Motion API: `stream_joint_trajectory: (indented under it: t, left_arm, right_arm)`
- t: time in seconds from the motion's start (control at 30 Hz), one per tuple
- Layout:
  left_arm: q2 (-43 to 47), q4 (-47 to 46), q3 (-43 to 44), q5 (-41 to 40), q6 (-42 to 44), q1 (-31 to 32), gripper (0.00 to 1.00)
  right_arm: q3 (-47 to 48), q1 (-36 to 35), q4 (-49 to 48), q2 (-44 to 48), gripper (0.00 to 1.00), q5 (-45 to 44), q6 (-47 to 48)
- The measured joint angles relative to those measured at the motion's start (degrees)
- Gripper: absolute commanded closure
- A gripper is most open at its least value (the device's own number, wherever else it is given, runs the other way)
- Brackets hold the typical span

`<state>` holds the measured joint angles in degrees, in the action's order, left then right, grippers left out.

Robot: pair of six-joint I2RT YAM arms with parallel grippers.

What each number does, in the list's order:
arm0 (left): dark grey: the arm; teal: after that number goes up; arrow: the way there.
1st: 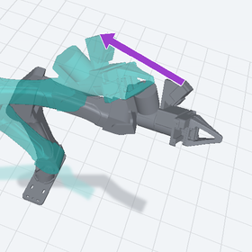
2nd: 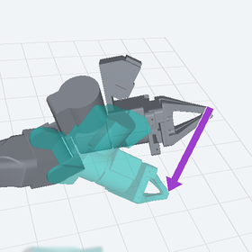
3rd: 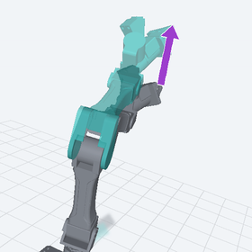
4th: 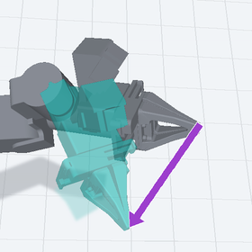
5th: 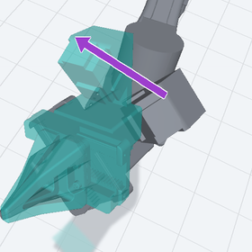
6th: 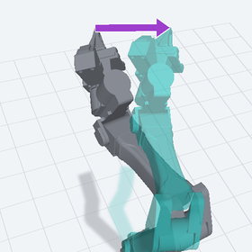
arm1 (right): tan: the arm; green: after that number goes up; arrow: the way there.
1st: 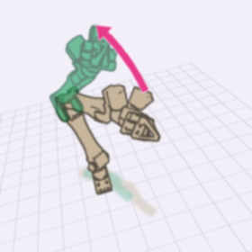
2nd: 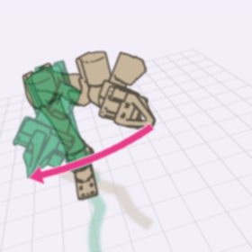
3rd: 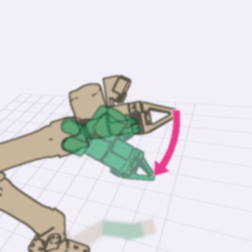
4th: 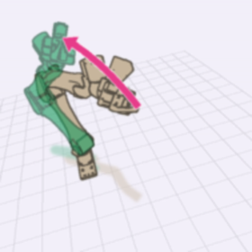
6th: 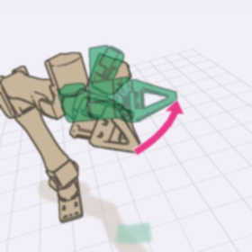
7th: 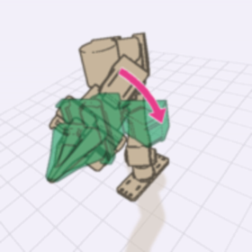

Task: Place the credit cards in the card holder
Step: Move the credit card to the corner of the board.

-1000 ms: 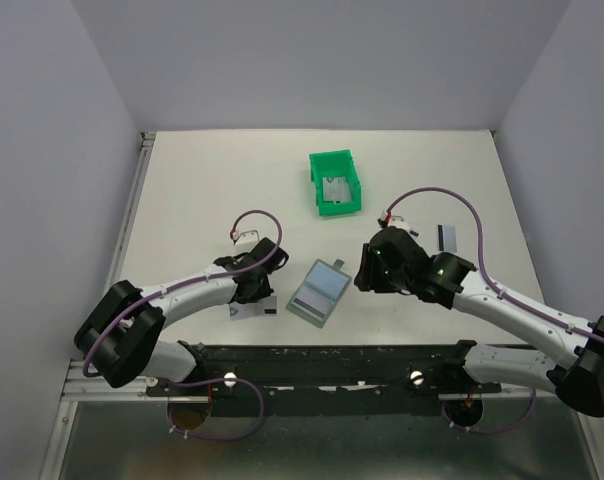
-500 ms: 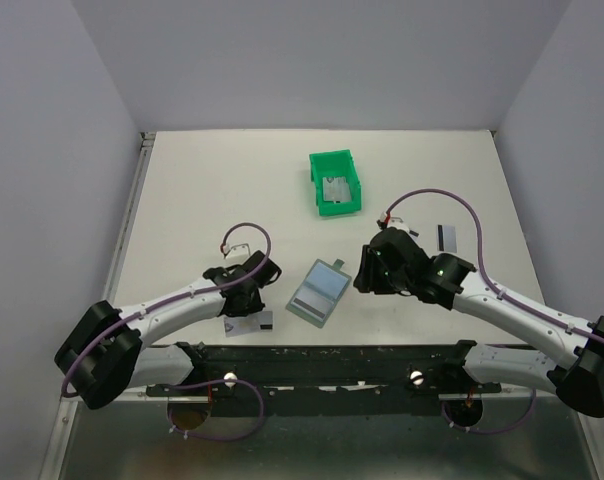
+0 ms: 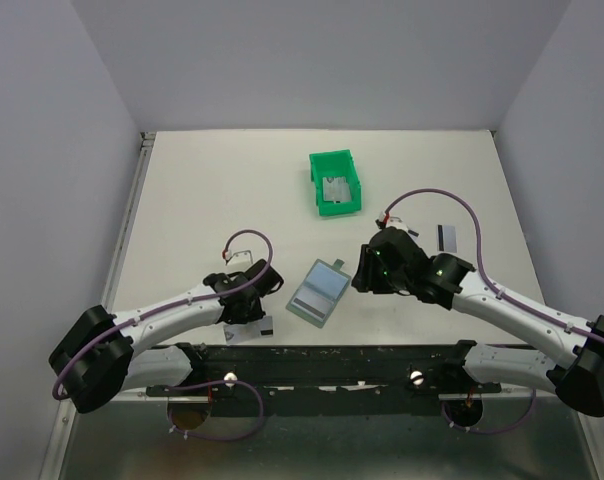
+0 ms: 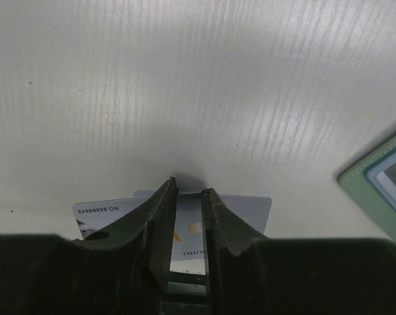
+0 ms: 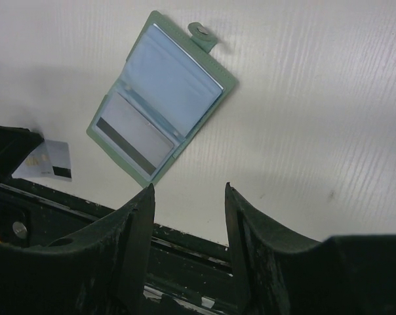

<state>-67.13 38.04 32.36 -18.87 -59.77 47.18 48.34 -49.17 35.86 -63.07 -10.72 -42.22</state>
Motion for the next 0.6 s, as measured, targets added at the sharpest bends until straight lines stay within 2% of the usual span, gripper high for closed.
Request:
stream_joint_trajectory:
  t: [0.37,0.6]
  left_arm:
    - [0.00,1.86,0.09,0.00,-2.71,4.74,0.65]
    - [-0.74,3.85,1.90,-0.24,-3.30,5.46,0.65]
  right_arm:
    - [0.00,0.00,-0.24,-0.31,0.44,0.17,0.00]
    - [0.00,0.00,-0.24,-0.90,0.45,0.50,0.02]
